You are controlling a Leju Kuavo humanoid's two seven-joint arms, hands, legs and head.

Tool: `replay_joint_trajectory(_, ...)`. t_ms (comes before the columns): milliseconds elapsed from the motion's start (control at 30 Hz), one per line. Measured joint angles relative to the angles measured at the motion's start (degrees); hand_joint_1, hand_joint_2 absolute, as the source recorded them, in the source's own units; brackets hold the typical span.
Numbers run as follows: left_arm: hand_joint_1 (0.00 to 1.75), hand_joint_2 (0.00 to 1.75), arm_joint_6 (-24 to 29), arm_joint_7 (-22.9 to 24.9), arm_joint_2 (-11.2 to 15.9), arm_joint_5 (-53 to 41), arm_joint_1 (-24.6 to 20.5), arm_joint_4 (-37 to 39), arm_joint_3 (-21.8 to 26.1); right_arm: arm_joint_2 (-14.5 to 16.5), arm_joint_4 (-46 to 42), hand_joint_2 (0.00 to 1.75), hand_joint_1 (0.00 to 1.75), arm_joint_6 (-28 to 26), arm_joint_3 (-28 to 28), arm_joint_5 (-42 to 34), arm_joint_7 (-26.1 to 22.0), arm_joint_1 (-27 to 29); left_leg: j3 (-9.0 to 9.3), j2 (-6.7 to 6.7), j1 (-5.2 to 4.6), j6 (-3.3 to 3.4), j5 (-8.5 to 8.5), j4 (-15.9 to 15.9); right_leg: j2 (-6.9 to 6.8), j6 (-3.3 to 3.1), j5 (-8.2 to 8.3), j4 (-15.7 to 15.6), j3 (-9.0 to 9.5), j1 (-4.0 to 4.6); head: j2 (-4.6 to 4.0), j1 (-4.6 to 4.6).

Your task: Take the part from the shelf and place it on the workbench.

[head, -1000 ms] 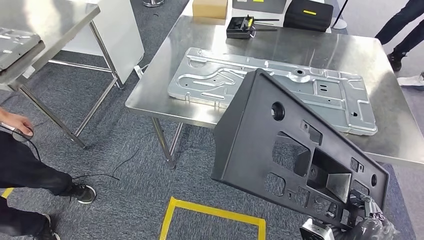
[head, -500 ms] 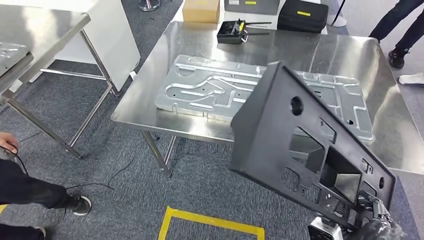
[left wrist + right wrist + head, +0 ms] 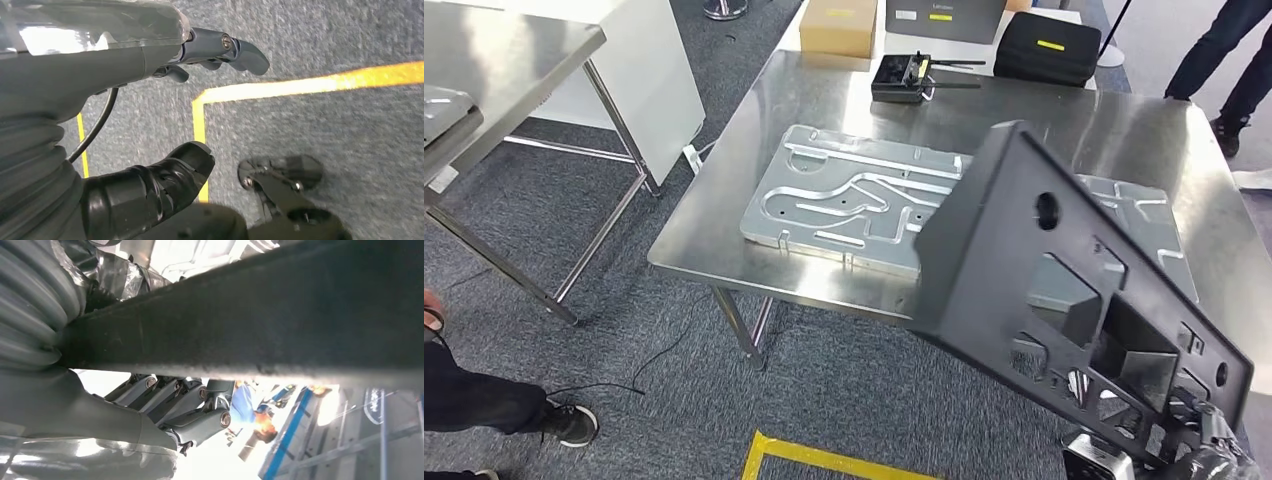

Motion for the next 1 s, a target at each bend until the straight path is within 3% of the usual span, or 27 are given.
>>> replay_joint_trajectory(67, 0.00, 1.75, 0.0, 0.0, -0.1, -0.1, -0.2, 0.0, 0.0, 0.0, 0.0, 1.75, 1.75, 0.0, -0.6, -0.4, -0.2, 0.0, 0.54, -0.10, -0.04, -0.69, -0.99, 0.1, 0.03, -0.78, 2.50, -4.1, 0.67, 0.23, 0.00, 0.03)
replay_joint_trajectory(200, 0.00, 1.75, 0.1, 0.2, -0.1, -0.3, -0.4, 0.0, -0.1, 0.0, -0.2, 1.75, 1.75, 0.0, -1.5, -0.8, -0.5, 0.1, 0.78, 0.01, -0.07, -1.89, -1.69, 1.6, 0.24, -2.75, 2.00, -4.9, 1.76, 0.29, 0.00, -0.03)
replay_joint_trajectory(267, 0.00, 1.75, 0.1, 0.2, -0.1, -0.3, -0.6, 0.0, -0.1, 0.0, -0.3, 1.75, 1.75, 0.0, -1.6, -0.9, -0.6, 0.0, -2.03, 0.20, 0.03, -2.31, -3.21, 6.8, 0.09, -3.37, 1.56, -5.5, 2.83, 0.18, 0.00, -0.17)
replay_joint_trajectory(333, 0.00, 1.75, 0.1, 0.3, -0.1, -0.4, -0.6, 0.0, -0.1, 0.0, -0.4, 1.75, 1.75, 0.0, -1.9, -0.9, -0.6, -0.1, -6.94, 0.26, 0.06, -2.56, -5.79, 14.1, 0.00, -3.68, 0.97, -5.6, 3.55, 0.27, 0.00, -0.26)
replay_joint_trajectory(367, 0.00, 1.75, 0.2, 0.3, -0.1, -0.4, -0.6, 0.0, -0.1, 0.0, -0.4, 1.75, 1.75, 0.0, -2.0, -0.9, -0.6, -0.1, -8.94, 0.26, 0.05, -2.54, -6.38, 16.3, 0.03, -3.74, 0.62, -5.6, 3.94, 0.36, 0.00, -0.25)
replay_joint_trajectory(400, 0.00, 1.75, 0.2, 0.3, -0.1, -0.4, -0.5, 0.0, -0.1, 0.0, -0.4, 1.75, 1.75, 0.0, -2.3, -1.0, -0.6, -0.1, -10.15, 0.26, 0.02, -2.41, -5.84, 16.7, 0.10, -3.80, 0.25, -5.6, 4.42, 0.48, 0.00, -0.25)
replay_joint_trajectory(433, 0.00, 1.75, 0.2, 0.3, -0.2, -0.4, -0.4, 0.0, -0.1, 0.0, -0.4, 1.75, 1.75, 0.0, -2.5, -1.1, -0.6, -0.1, -10.34, 0.25, -0.04, -2.12, -3.91, 15.1, 0.17, -3.83, -0.14, -5.6, 5.02, 0.63, 0.00, -0.25)
replay_joint_trajectory(500, 0.00, 1.75, 0.2, 0.3, -0.2, -0.4, -0.3, 0.0, -0.1, 0.0, -0.4, 1.75, 1.75, 0.0, -2.7, -1.2, -0.7, -0.1, -8.84, 0.29, -0.38, -1.05, 1.87, 8.3, 0.24, -3.81, -0.93, -5.7, 6.22, 0.89, 0.00, -0.22)
replay_joint_trajectory(533, 0.00, 1.75, 0.2, 0.3, -0.1, -0.4, -0.3, 0.0, -0.1, 0.0, -0.4, 1.75, 1.75, 0.0, -2.8, -1.2, -0.7, -0.1, -8.19, 0.33, -0.70, -0.52, 3.16, 5.5, 0.26, -3.72, -1.23, -5.8, 6.64, 0.95, 0.00, -0.20)
replay_joint_trajectory(600, 0.00, 1.75, 0.5, 0.5, -0.1, -0.5, -0.4, 0.0, -0.1, 0.0, -0.4, 1.75, 1.75, 0.0, -3.0, -1.3, -0.8, -0.2, -7.56, 0.31, -1.26, 0.28, 3.72, 2.8, 0.24, -3.22, -1.68, -5.8, 6.85, 0.94, 0.00, -0.27)
replay_joint_trajectory(667, 0.00, 1.75, 0.9, 1.0, -0.2, -0.6, -0.3, 0.0, -0.1, 0.0, -0.5, 1.75, 1.75, 0.0, -3.2, -1.4, -0.9, -0.3, -7.21, 0.23, -1.29, -0.18, 4.41, 1.8, 0.23, -3.09, -2.05, -5.8, 7.04, 1.07, 0.00, -0.36)
replay_joint_trajectory(767, 0.00, 1.75, 1.7, 1.9, -0.3, -1.1, -0.2, 0.0, -0.2, 0.0, -0.6, 1.75, 1.75, 0.0, -3.4, -1.6, -1.0, -0.4, -7.03, 0.21, -1.13, -1.14, 5.00, 1.4, 0.20, -3.58, -2.14, -6.2, 7.39, 1.20, 0.00, -0.35)
replay_joint_trajectory(1000, 0.00, 1.75, 2.9, 3.0, -0.5, -2.5, -0.5, 0.0, -1.4, 0.0, -0.8, 1.75, 1.75, 0.0, -3.6, -0.2, -1.7, -1.1, -6.97, 0.19, -1.17, -0.46, 4.69, 1.4, 0.18, -2.90, -2.08, -7.0, 7.84, 1.19, 0.00, -0.34)
